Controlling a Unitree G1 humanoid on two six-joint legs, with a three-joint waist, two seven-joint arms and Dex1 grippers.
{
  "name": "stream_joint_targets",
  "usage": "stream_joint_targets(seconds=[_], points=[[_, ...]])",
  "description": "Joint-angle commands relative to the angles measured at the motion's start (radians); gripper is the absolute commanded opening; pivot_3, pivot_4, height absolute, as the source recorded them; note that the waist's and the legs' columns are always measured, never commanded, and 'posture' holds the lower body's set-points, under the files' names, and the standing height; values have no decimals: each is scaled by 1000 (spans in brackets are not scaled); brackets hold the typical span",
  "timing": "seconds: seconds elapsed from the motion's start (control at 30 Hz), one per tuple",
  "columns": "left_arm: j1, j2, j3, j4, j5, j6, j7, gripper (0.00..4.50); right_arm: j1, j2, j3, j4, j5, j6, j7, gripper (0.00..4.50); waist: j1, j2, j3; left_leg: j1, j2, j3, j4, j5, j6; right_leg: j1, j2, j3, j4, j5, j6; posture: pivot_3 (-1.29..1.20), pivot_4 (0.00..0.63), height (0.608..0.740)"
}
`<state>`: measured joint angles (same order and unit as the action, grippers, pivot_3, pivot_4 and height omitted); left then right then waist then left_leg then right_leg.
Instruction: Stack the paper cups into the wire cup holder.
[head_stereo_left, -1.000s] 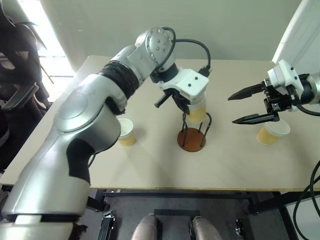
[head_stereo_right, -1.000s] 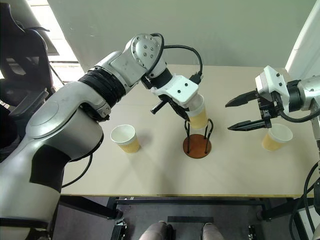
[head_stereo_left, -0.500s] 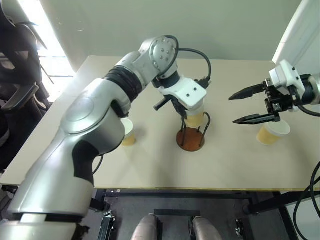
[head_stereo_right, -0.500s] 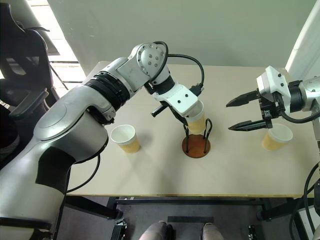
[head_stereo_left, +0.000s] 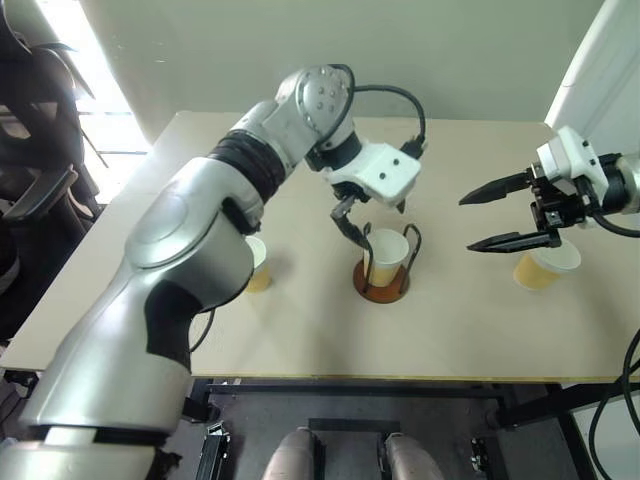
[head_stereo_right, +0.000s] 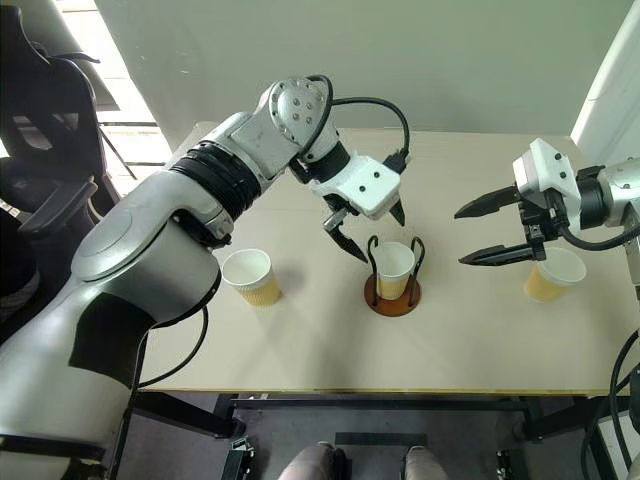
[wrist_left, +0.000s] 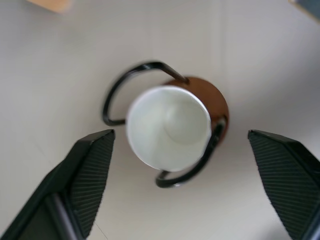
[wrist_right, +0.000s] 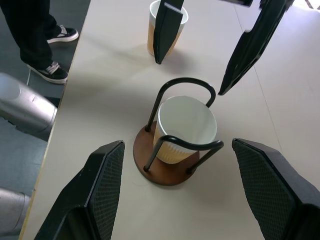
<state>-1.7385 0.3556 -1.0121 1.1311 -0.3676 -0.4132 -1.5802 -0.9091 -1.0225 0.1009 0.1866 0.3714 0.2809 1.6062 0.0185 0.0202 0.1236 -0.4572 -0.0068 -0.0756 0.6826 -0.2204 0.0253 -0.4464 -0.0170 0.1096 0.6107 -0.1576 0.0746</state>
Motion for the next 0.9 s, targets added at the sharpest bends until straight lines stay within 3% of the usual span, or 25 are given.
stream_joint_targets(seconds=[0.03,0.23,0.53,0.73,0.87,0.9], points=[[-7,15,133,-20,-103,155,-34,4445,7,-25,-45,-12,-18,-6,-22,3540,0,0,0,0,0,0,0,0,0,0,0,0,0,0,0,0,150,740],[12,50,350,18,-137,344,-34,4445,2,-40,-50,26,-46,35,-62,3540,-1,0,0,1,0,0,0,0,0,0,0,0,1,0,0,0,150,740],[72,21,726,12,-145,633,-27,4445,-11,-96,-75,154,-130,12,-134,3540,4,0,0,1,0,1,-1,0,0,0,0,1,0,-2,-2,0,150,740],[167,0,812,-61,-80,692,-4,4445,41,-135,-44,205,-220,-44,-173,3540,2,0,0,3,1,1,-1,0,0,0,0,1,1,-1,1,0,150,740],[269,3,826,-155,-29,545,-23,4445,39,-153,-13,251,-277,-75,-146,3540,2,1,0,3,0,3,0,1,0,1,0,2,1,-1,2,0,150,740],[295,28,762,-198,-46,527,-29,4445,40,-157,-3,261,-295,-106,-136,3540,2,1,0,3,0,3,0,1,0,1,0,2,1,0,3,0,150,740]])
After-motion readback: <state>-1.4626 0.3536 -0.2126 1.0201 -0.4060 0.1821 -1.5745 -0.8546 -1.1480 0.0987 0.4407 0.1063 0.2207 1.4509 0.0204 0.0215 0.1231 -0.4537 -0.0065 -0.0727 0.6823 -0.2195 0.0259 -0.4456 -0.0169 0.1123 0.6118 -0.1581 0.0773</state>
